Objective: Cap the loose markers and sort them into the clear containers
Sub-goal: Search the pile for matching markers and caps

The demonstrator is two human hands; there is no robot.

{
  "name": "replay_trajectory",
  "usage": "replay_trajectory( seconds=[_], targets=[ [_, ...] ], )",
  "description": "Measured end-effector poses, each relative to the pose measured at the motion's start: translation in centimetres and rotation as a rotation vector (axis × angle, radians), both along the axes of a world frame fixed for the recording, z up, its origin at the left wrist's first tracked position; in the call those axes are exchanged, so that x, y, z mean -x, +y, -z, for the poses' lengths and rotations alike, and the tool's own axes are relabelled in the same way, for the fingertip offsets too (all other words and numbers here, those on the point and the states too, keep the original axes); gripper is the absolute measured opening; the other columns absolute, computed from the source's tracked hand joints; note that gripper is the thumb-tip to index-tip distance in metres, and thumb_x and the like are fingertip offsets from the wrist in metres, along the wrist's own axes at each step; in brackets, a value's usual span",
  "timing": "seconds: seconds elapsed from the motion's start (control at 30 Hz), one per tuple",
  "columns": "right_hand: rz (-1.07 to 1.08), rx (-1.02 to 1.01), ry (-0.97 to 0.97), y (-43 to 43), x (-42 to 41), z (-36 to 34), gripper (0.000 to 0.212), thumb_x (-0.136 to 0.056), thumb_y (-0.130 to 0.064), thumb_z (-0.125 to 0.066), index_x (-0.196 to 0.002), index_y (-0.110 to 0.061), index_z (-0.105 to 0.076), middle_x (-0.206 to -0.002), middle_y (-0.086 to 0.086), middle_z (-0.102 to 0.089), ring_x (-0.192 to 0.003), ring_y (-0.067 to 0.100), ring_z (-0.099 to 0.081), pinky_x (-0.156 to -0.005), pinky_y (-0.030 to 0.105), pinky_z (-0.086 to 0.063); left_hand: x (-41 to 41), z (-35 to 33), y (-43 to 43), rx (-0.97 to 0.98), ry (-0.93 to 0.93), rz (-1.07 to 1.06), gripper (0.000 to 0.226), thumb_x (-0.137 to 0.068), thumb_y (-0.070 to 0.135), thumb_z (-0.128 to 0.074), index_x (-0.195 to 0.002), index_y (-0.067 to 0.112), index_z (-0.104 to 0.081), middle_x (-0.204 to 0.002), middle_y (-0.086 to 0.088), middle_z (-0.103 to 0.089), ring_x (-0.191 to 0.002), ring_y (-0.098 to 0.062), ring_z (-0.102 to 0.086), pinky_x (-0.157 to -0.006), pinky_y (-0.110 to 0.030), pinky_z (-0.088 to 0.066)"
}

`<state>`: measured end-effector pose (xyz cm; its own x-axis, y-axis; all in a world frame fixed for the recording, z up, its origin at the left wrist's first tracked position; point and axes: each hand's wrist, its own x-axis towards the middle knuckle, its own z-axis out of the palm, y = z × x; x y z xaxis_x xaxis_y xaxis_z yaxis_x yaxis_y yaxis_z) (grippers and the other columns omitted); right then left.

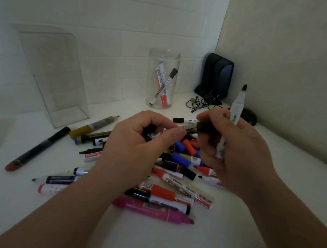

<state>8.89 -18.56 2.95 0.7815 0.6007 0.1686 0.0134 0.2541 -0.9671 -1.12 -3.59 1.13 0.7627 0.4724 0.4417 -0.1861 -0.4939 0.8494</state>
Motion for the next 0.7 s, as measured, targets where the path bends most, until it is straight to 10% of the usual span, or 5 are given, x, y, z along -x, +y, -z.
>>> replay_trajectory(
  seconds=[0.4, 0.7],
  targets=[
    [-0.070, 0.211, -0.176, -0.4, -0.9, 0.8, 0.028, -0.079, -0.038, -0.061, -0.087, -0.013, -0.072, -0.062, 0.010, -0.060, -0.045, 0.016, -0.039, -0.039, 0.024, -0.032, -0.1, 0.4, 0.2, -0.342, 0.261, 0.199, 0.014, -0.090, 0.053, -0.052, -0.087, 0.044, -0.061, -0.086, 0.018, -0.055, -0.083, -0.004, -0.053, -0.065, -0.009, -0.035],
    [-0.142, 0.021, -0.073, -0.3, -1.0, 1.1, 0.033, -0.084, -0.027, -0.059, -0.108, -0.006, -0.068, -0.063, 0.014, -0.053, -0.042, 0.015, -0.035, -0.038, 0.022, -0.028, -0.5, 0.8, 0.0, -0.225, 0.169, 0.189, 0.025, -0.086, 0.059, -0.047, -0.085, 0.042, -0.065, -0.081, 0.010, -0.055, -0.079, -0.007, -0.054, -0.065, -0.008, -0.037]
  ],
)
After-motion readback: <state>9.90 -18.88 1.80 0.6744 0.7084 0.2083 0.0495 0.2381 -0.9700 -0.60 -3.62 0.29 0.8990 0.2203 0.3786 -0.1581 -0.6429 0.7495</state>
